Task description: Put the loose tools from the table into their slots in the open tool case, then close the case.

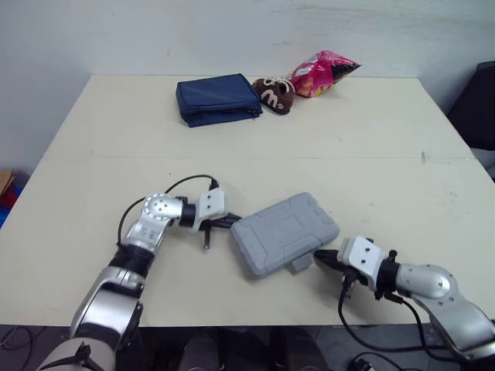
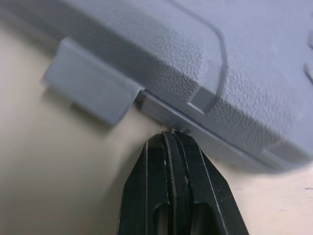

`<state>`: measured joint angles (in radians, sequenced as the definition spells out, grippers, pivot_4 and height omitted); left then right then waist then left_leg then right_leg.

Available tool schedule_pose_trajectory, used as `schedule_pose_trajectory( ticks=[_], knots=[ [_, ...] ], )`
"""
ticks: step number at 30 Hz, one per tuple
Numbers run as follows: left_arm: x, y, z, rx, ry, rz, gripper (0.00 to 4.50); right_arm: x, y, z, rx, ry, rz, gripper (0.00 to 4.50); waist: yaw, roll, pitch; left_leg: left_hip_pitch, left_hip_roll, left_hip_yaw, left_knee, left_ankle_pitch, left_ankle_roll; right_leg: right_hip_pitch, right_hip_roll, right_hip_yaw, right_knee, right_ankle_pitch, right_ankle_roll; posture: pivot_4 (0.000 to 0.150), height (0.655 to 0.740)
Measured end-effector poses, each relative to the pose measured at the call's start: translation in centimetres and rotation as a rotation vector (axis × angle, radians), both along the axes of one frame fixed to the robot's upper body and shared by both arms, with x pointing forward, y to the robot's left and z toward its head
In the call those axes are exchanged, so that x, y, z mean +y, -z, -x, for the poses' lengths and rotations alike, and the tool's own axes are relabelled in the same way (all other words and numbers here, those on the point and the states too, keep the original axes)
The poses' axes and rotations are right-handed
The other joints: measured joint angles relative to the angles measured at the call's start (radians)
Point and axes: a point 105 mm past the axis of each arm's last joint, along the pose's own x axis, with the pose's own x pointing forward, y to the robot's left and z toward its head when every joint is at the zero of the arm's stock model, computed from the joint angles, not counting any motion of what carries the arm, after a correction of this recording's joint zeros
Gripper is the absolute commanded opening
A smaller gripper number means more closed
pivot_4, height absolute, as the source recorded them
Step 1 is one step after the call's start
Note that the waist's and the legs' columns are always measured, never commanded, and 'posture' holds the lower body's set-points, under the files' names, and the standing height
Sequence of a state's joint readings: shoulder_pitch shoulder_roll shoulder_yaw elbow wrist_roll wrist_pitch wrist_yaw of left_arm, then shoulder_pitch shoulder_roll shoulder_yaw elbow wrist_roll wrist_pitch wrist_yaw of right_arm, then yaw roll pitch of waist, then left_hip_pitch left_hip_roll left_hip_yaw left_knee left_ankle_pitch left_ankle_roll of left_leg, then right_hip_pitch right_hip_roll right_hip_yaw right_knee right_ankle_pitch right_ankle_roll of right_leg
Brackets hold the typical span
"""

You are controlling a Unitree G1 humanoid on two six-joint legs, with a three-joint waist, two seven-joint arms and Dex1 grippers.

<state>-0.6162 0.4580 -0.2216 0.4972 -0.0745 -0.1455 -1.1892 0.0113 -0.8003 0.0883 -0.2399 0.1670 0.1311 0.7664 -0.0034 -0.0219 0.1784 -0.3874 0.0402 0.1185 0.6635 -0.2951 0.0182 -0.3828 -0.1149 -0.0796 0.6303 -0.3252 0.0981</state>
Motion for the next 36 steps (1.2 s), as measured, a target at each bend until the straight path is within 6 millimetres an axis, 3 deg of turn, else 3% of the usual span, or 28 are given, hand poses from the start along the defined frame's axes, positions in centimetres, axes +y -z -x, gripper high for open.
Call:
schedule_pose_trajectory(
  ticks=[6, 9, 14, 17, 20, 22, 23, 28, 33, 36],
  knots=[
    [0.3, 0.5, 2.9, 0.027, 0.011, 0.003, 0.07, -0.2, -0.5, -3.0, -0.061, 0.017, -0.001, 0.00, -0.001, 0.000, 0.000, 0.000, 0.001, 0.000, 0.000, 0.000, 0.000, 0.001, -0.001, 0.001, 0.000, 0.000, 0.000, 0.150, 0.7400],
    [0.1, 0.5, 3.5, 0.038, -0.009, 0.028, 0.07, -0.4, -0.6, -3.5, -0.077, 0.021, -0.003, 0.00, 0.002, 0.000, 0.000, 0.000, 0.001, -0.001, 0.000, 0.000, 0.000, 0.001, -0.001, 0.002, 0.000, 0.000, 0.000, 0.150, 0.7400],
    [1.5, -0.6, 2.9, -0.003, -0.094, 0.081, 0.07, -1.8, -0.4, -2.6, -0.096, 0.042, 0.006, 0.00, 0.006, 0.001, 0.000, 0.000, 0.001, -0.002, 0.000, -0.001, 0.000, 0.002, -0.002, 0.003, -0.001, 0.000, 0.000, 0.150, 0.7400],
    [1.5, -3.6, 2.8, -0.034, -0.066, 0.192, 0.07, -4.2, -0.3, -0.6, -0.090, 0.093, 0.032, 0.00, 0.016, 0.001, 0.001, -0.001, 0.001, -0.003, 0.000, -0.002, -0.001, 0.003, -0.002, 0.003, -0.003, 0.000, 0.000, 0.150, 0.7400],
    [-0.5, -6.6, 3.1, -0.076, 0.043, 0.248, 0.07, -4.6, -0.8, 1.3, -0.073, 0.121, -0.023, 0.00, 0.020, 0.003, 0.001, 0.000, 0.000, -0.003, 0.000, -0.002, -0.001, 0.005, -0.001, 0.002, -0.002, 0.000, 0.000, 0.150, 0.7400],
    [-3.2, -8.0, 3.8, -0.099, 0.159, 0.259, 0.07, -3.0, -1.5, 2.6, -0.063, 0.076, -0.077, 0.00, 0.025, 0.003, 0.001, 0.002, 0.000, -0.003, 0.001, -0.002, -0.001, 0.006, 0.002, 0.002, -0.003, 0.000, 0.000, 0.150, 0.7400],
    [-3.7, -8.1, 3.9, -0.099, 0.178, 0.257, 0.07, -2.7, -1.7, 2.8, -0.065, 0.066, -0.085, 0.00, 0.023, 0.003, 0.001, 0.002, 0.000, -0.002, 0.000, -0.002, -0.001, 0.006, 0.002, 0.002, -0.002, 0.000, 0.000, 0.150, 0.7400],
    [-7.9, -7.5, 2.7, -0.125, 0.202, 0.168, 0.07, -1.3, -2.1, 2.2, -0.092, 0.111, -0.142, 0.00, 0.016, 0.004, 0.000, 0.002, 0.000, -0.001, 0.000, -0.002, -0.001, 0.004, 0.005, 0.001, -0.002, 0.000, 0.001, 0.150, 0.7400],
    [-10.4, -5.5, 2.3, -0.119, 0.229, 0.051, 0.07, -0.2, -2.0, 1.2, -0.117, 0.128, -0.141, 0.00, 0.017, 0.004, 0.000, 0.001, 0.000, 0.000, 0.001, -0.002, -0.001, 0.003, 0.006, 0.000, -0.003, 0.000, 0.001, 0.150, 0.7400],
    [-10.8, -3.9, 2.6, -0.077, 0.248, 0.006, 0.07, 0.5, -1.4, 1.1, -0.094, 0.112, -0.126, 0.00, 0.016, 0.004, 0.000, 0.000, 0.000, 0.000, 0.001, -0.002, 0.000, 0.002, 0.006, 0.000, -0.003, 0.000, 0.001, 0.150, 0.7400]
  ],
)
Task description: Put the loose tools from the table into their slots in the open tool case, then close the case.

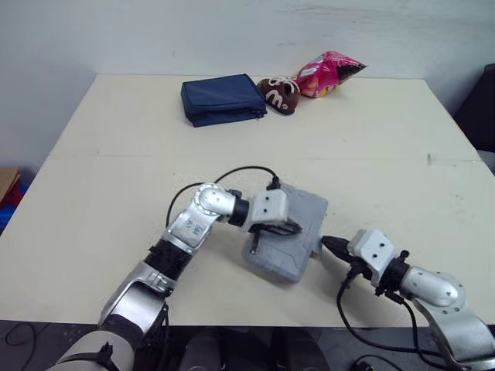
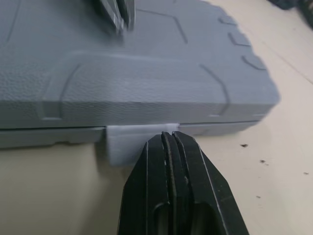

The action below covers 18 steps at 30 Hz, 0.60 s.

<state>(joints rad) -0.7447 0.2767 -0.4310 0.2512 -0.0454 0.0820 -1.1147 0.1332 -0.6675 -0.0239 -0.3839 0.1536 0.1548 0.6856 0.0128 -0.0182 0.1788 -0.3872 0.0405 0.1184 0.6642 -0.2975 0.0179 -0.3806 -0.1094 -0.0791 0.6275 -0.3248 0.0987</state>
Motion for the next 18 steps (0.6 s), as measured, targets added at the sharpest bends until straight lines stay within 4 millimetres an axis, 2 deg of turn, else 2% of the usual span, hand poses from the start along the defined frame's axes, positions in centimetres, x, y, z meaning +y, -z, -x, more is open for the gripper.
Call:
schedule_pose_trajectory(
  ticks=[7, 11, 18],
  knots=[
    [-0.1, 0.6, -0.2, -0.040, -0.015, -0.040, 0.07, 0.7, 1.2, -0.5, 0.042, -0.005, 0.014, 0.00, -0.003, 0.000, -0.001, 0.002, 0.001, -0.001, 0.000, 0.000, 0.000, 0.003, -0.003, 0.000, 0.000, 0.000, 0.000, 0.150, 0.7400],
    [-0.3, 0.5, -1.1, -0.054, -0.060, -0.037, 0.07, 1.0, 1.9, -0.7, 0.067, -0.001, -0.005, 0.00, -0.007, 0.000, -0.001, 0.002, 0.001, -0.002, 0.000, -0.001, 0.001, 0.004, -0.004, 0.001, 0.000, 0.000, 0.000, 0.150, 0.7400],
    [-0.3, 0.7, -1.5, -0.068, -0.093, -0.068, 0.07, 1.8, 2.1, -1.4, 0.077, -0.035, -0.031, 0.00, -0.019, -0.003, -0.007, 0.005, 0.005, -0.001, 0.000, -0.001, -0.001, 0.005, -0.001, 0.000, 0.000, -0.001, -0.001, 0.150, 0.7400]
  ],
)
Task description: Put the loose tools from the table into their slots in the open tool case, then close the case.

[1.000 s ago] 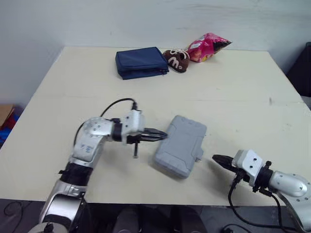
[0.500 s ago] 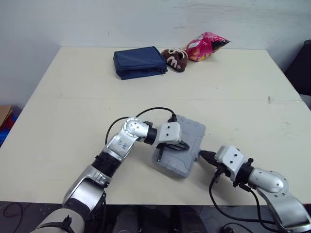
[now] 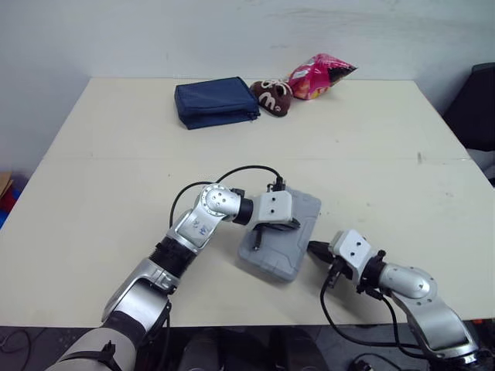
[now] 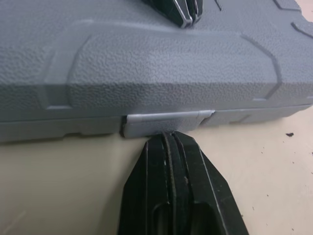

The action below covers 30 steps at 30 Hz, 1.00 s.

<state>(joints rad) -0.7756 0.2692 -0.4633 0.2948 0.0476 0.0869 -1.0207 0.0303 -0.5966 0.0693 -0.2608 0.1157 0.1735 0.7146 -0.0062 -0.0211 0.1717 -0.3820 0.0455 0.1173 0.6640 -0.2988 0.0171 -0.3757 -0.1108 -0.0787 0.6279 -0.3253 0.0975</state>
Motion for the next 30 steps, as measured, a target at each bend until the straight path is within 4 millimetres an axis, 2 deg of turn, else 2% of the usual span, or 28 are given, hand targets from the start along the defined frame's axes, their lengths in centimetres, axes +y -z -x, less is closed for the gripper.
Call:
schedule_pose_trajectory(
  ticks=[7, 14, 23, 28, 30],
  knots=[
    [0.4, 0.5, 0.0, 0.015, -0.005, -0.021, 0.07, 0.1, 0.2, -0.8, 0.034, -0.066, -0.011, 0.00, -0.007, -0.004, -0.004, 0.008, 0.002, 0.001, -0.002, -0.003, 0.001, 0.006, 0.000, 0.003, 0.000, -0.002, -0.004, 0.150, 0.7400],
    [0.6, 0.8, 0.0, 0.032, -0.018, -0.028, 0.07, 1.2, 0.2, -1.7, 0.120, -0.165, -0.021, 0.00, -0.026, -0.008, -0.010, 0.015, 0.003, 0.000, -0.010, -0.002, -0.003, 0.009, 0.001, 0.006, 0.000, -0.004, -0.007, 0.150, 0.7400],
    [0.9, 1.1, 0.0, 0.040, -0.030, 0.004, 0.07, 0.9, 0.2, -1.9, 0.133, -0.176, -0.003, 0.00, -0.026, -0.011, -0.016, 0.017, 0.004, 0.000, -0.015, -0.001, -0.004, 0.009, 0.000, 0.006, 0.000, -0.005, -0.009, 0.150, 0.7400],
    [0.8, 0.0, 0.4, 0.003, 0.027, 0.176, 0.07, 0.2, -1.3, -0.5, 0.101, -0.234, 0.064, 0.00, -0.017, -0.003, -0.012, 0.010, 0.003, 0.000, -0.015, -0.001, -0.005, 0.002, 0.000, 0.006, 0.000, -0.005, -0.009, 0.150, 0.7400],
    [1.8, -0.5, 0.8, 0.009, 0.062, 0.238, 0.07, -0.9, -2.4, 0.5, 0.076, -0.246, 0.090, 0.00, -0.013, 0.001, -0.008, 0.008, 0.002, 0.000, -0.015, 0.000, -0.005, 0.000, 0.000, 0.005, 0.000, -0.005, -0.009, 0.150, 0.7400]
  ],
)
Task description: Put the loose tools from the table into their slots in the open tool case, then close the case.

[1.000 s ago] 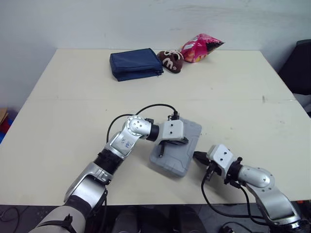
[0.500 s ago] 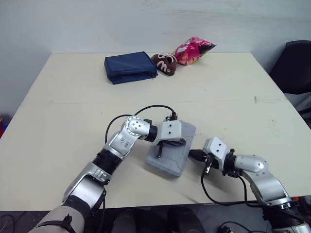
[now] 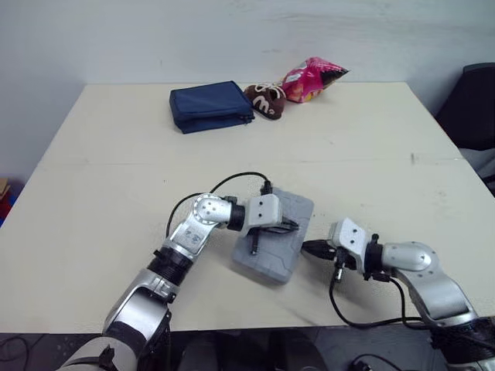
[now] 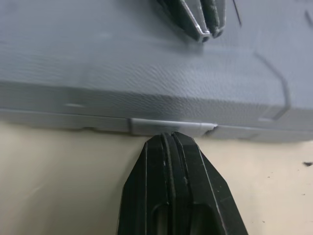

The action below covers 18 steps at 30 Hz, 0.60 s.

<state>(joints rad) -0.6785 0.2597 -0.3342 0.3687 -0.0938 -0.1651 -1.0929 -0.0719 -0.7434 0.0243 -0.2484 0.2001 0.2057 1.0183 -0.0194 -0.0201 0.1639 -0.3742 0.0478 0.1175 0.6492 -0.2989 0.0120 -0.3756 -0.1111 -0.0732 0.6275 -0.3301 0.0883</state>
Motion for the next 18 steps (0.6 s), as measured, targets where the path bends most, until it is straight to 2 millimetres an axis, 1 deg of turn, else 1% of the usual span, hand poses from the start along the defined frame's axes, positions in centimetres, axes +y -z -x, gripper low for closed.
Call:
schedule_pose_trajectory(
  ticks=[1, 2, 3, 4, 7, 9, 10, 11, 12, 13, 14, 15, 17, 18],
  knots=[
    [0.6, -0.2, 0.1, 0.000, 0.012, 0.014, 0.07, -0.6, -0.3, 0.4, -0.005, 0.003, 0.009, 0.00, 0.001, 0.000, 0.002, 0.000, 0.000, 0.000, 0.000, 0.001, -0.001, 0.000, 0.000, 0.000, 0.000, 0.000, 0.000, 0.150, 0.7400],
    [2.1, -0.6, 0.0, -0.004, 0.007, 0.036, 0.07, -1.8, -0.8, 1.0, -0.007, 0.018, 0.027, 0.00, 0.001, 0.000, 0.004, -0.001, 0.000, 0.000, 0.000, 0.001, -0.001, -0.001, 0.000, -0.001, 0.000, 0.000, 0.000, 0.150, 0.7400],
    [2.6, -0.9, -0.1, -0.008, 0.003, 0.045, 0.07, -2.2, -0.9, 1.2, -0.007, 0.024, 0.031, 0.00, 0.002, 0.000, 0.005, -0.001, 0.000, 0.000, 0.000, 0.001, -0.001, -0.001, 0.001, -0.001, 0.000, 0.000, 0.000, 0.150, 0.7400],
    [4.2, -2.0, -0.6, -0.021, -0.022, 0.080, 0.07, -3.4, -1.3, 1.7, -0.006, 0.046, 0.043, 0.00, 0.003, -0.001, 0.008, -0.001, 0.000, 0.000, 0.001, 0.001, 0.000, 0.000, 0.001, -0.003, 0.000, 0.000, 0.000, 0.150, 0.7400],
    [7.5, -4.5, -1.1, -0.049, -0.082, 0.120, 0.07, -5.0, -2.7, 3.1, -0.042, 0.044, 0.047, 0.00, 0.010, 0.000, 0.011, -0.001, -0.001, 0.000, 0.001, 0.000, 0.001, 0.000, 0.001, -0.004, 0.000, 0.001, 0.001, 0.150, 0.7400],
    [10.5, -5.5, -1.5, -0.029, -0.163, 0.119, 0.60, -5.9, -4.0, 4.0, -0.094, 0.020, 0.056, 0.00, 0.011, 0.000, 0.014, 0.000, -0.001, 0.001, 0.000, 0.000, 0.001, 0.000, 0.001, -0.004, 0.000, 0.001, 0.002, 0.150, 0.7400],
    [12.2, -5.6, -1.5, -0.011, -0.214, 0.113, 0.86, -6.3, -4.6, 4.4, -0.117, 0.002, 0.059, 0.00, 0.010, 0.001, 0.015, 0.000, -0.001, 0.001, 0.000, 0.000, 0.001, 0.000, 0.001, -0.004, 0.000, 0.001, 0.002, 0.150, 0.7400],
    [13.8, -5.3, -1.5, 0.010, -0.264, 0.098, 1.38, -6.8, -5.0, 4.8, -0.110, 0.001, 0.055, 0.32, 0.010, 0.001, 0.015, 0.001, -0.001, 0.002, -0.001, 0.000, 0.001, 0.000, 0.001, -0.005, 0.000, 0.001, 0.002, 0.150, 0.7400],
    [15.2, -4.9, -1.3, 0.027, -0.305, 0.078, 1.86, -7.3, -5.4, 5.0, -0.098, 0.015, 0.051, 0.71, 0.011, 0.001, 0.016, 0.001, -0.001, 0.002, -0.001, 0.000, 0.001, 0.000, 0.001, -0.004, -0.001, 0.001, 0.002, 0.150, 0.7400],
    [16.5, -4.4, -1.1, 0.042, -0.346, 0.050, 2.32, -7.8, -5.9, 4.9, -0.101, 0.040, 0.042, 1.01, 0.011, 0.001, 0.017, 0.001, 0.000, 0.002, -0.001, 0.000, 0.001, 0.000, 0.001, -0.004, -0.001, 0.001, 0.002, 0.150, 0.7400],
    [18.7, -3.1, -0.4, 0.070, -0.419, -0.014, 2.86, -8.9, -6.7, 4.8, -0.127, 0.075, 0.045, 1.59, 0.008, 0.000, 0.019, 0.001, 0.000, 0.002, -0.001, 0.000, 0.001, 0.000, 0.001, -0.003, -0.001, 0.001, 0.002, 0.150, 0.7400],
    [20.3, -2.3, -0.1, 0.089, -0.477, -0.052, 3.30, -9.7, -7.1, 4.8, -0.145, 0.098, 0.052, 2.02, 0.008, 0.000, 0.019, 0.001, 0.000, 0.002, -0.001, 0.000, 0.001, 0.000, 0.000, -0.002, -0.001, 0.001, 0.001, 0.150, 0.7400],
    [22.9, -1.4, 0.5, 0.109, -0.596, -0.085, 4.19, -10.7, -7.6, 4.8, -0.177, 0.116, 0.072, 3.04, 0.011, -0.002, 0.021, 0.000, 0.000, 0.001, -0.001, -0.001, 0.002, 0.000, 0.000, 0.000, -0.002, 0.001, 0.001, 0.150, 0.7400],
    [23.8, -1.2, 0.7, 0.118, -0.641, -0.088, 4.50, -10.9, -7.7, 4.8, -0.186, 0.117, 0.075, 3.73, 0.016, -0.003, 0.022, 0.000, 0.000, 0.000, -0.002, -0.001, 0.002, 0.000, -0.001, 0.001, -0.002, 0.001, 0.001, 0.150, 0.7400]
  ],
)
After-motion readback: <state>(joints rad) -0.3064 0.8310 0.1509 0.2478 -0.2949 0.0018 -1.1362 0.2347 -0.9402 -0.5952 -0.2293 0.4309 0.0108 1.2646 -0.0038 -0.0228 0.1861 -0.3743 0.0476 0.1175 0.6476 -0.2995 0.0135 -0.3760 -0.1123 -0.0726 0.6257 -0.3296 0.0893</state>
